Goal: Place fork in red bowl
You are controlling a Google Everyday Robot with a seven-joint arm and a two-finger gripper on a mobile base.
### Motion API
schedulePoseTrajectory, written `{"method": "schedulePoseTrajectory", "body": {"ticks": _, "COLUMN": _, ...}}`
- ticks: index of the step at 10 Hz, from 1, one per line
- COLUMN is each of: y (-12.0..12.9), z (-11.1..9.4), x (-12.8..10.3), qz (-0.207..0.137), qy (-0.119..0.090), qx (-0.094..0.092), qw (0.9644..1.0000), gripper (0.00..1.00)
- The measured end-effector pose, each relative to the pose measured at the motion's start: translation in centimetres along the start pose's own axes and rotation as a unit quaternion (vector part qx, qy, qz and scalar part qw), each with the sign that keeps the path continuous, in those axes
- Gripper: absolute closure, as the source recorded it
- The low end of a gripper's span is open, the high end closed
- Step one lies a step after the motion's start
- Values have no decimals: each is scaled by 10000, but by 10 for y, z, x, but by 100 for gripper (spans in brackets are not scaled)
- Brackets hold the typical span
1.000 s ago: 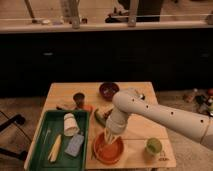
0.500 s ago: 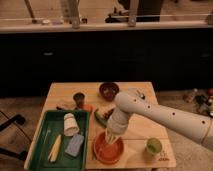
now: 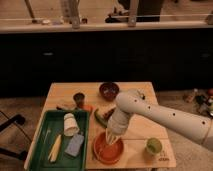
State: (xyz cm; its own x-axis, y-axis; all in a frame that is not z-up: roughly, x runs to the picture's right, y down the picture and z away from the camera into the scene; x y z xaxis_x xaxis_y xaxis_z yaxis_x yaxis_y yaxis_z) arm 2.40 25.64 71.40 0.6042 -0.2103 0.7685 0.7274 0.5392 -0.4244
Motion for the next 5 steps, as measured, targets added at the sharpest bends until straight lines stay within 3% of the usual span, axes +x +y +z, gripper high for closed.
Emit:
{"method": "schedulePoseTrajectory", "body": {"ticks": 1, "y": 0, "z": 0, "x": 1, "qz": 2, "qy": -1, "qx": 3, "qw": 10000, "gripper": 99}}
{"method": "schedulePoseTrajectory", "body": {"ticks": 5, "y": -1, "z": -5, "x": -1, "qz": -36, "qy": 71, "qx": 57, "qw": 10000, "gripper": 61}}
